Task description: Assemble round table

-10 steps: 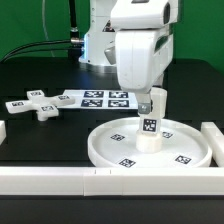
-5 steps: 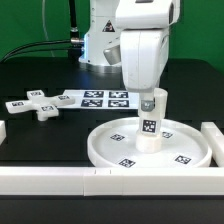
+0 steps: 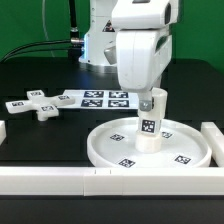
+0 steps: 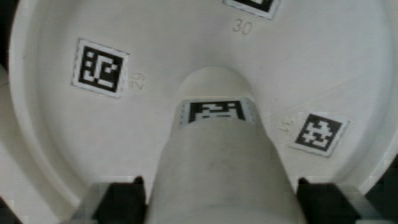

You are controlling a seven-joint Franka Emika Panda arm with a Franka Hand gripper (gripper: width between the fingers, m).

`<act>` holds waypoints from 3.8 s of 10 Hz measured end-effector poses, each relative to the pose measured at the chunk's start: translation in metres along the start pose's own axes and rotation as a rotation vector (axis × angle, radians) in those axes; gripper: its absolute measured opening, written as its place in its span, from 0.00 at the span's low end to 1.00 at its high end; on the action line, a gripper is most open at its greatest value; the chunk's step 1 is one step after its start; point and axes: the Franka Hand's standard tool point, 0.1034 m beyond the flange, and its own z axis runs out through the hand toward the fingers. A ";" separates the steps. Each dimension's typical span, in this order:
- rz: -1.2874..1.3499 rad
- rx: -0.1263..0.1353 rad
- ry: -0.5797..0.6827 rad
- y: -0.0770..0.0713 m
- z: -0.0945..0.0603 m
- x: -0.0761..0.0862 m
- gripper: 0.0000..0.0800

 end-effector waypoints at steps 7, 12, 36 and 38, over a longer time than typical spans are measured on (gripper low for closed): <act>0.596 0.005 0.017 0.000 0.000 0.000 0.51; 1.169 0.011 0.056 0.000 0.001 -0.003 0.51; 2.074 0.163 0.022 -0.010 0.004 0.006 0.81; 1.868 0.140 0.032 -0.008 0.003 0.004 0.81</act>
Offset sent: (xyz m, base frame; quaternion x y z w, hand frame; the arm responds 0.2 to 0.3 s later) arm -0.0113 0.0112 -0.0064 0.0496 -0.0293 0.3123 0.9482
